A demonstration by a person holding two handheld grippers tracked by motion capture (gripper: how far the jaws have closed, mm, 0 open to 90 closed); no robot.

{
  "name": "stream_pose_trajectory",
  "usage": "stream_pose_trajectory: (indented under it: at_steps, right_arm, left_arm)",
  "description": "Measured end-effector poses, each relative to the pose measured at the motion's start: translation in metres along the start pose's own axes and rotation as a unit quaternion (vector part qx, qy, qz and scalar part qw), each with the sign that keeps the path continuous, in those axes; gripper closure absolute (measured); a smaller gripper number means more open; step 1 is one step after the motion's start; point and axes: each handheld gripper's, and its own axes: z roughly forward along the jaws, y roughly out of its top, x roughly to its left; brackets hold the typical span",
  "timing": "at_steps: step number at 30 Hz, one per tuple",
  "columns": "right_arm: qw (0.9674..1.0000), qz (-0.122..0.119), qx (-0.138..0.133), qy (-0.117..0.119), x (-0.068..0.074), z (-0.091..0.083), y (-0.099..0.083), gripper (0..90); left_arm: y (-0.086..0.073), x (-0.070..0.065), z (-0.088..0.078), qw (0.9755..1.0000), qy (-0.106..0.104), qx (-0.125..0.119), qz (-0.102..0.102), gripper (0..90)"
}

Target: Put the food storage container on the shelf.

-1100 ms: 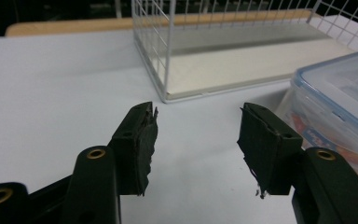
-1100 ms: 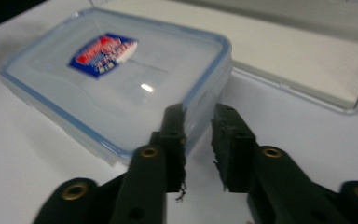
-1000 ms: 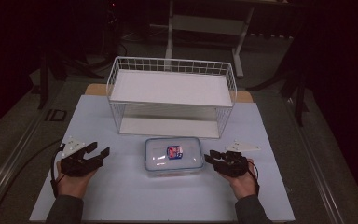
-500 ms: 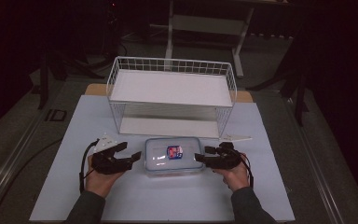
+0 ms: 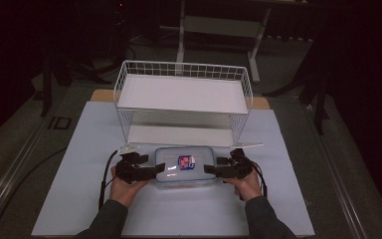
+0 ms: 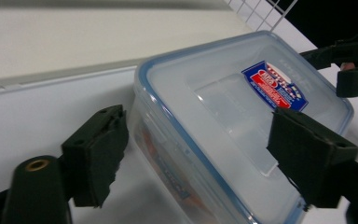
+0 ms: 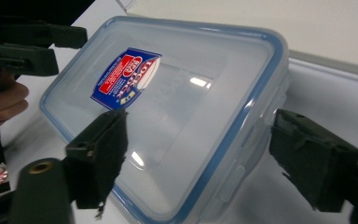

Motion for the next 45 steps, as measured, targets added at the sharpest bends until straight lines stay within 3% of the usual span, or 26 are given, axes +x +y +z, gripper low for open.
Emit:
stream_pose_trajectory:
  at_steps: [9,14,20,24,27,32,35,37,38,43,45]
  right_arm:
    - [0.9993,0.028,0.025,0.004,-0.003,0.015,0.000,10.7]
    - [0.9977,0.052,0.034,0.027,-0.008,0.020,0.002,10.2]
    - [0.9974,0.055,0.038,0.027,-0.006,0.022,0.002,9.3]
    - [0.9972,0.057,0.041,0.027,-0.006,0.022,0.002,9.3]
    - [0.9970,0.059,0.042,0.028,-0.006,0.022,0.002,9.8]
    - [0.9959,0.072,0.044,0.030,-0.007,0.019,0.000,12.6]
    - [0.9961,0.075,0.031,0.035,-0.008,0.013,-0.003,20.0]
    - [0.9962,0.075,0.018,0.042,-0.009,0.006,-0.007,26.3]
    - [0.9960,0.074,0.011,0.048,-0.009,0.002,-0.009,29.3]
    - [0.9952,0.071,0.005,0.066,-0.010,-0.011,-0.014,39.2]
    - [0.9956,0.062,0.003,0.070,-0.008,-0.015,-0.017,41.9]
  left_arm:
    - [-0.001,0.001,0.016,0.9995,-0.017,0.020,-0.016,15.4]
    - [0.000,0.005,0.019,0.9989,-0.024,0.026,-0.029,12.1]
    - [-0.001,0.007,0.027,0.9959,-0.061,0.045,-0.050,9.6]
    - [-0.002,0.009,0.028,0.9936,-0.069,0.057,-0.069,6.9]
    - [-0.002,0.012,0.025,0.9910,-0.079,0.061,-0.089,11.7]
    - [-0.005,0.012,0.016,0.9915,-0.081,0.055,-0.086,21.7]
    - [-0.008,0.014,0.009,0.9902,-0.091,0.043,-0.097,29.3]
    - [-0.011,0.017,0.002,0.9876,-0.107,0.027,-0.112,37.8]
    - [-0.013,0.017,0.000,0.9873,-0.111,0.021,-0.112,40.6]
    - [-0.015,0.011,-0.009,0.9901,-0.114,0.017,-0.080,46.2]
    - [-0.017,0.012,-0.013,0.9895,-0.124,0.018,-0.072,49.7]
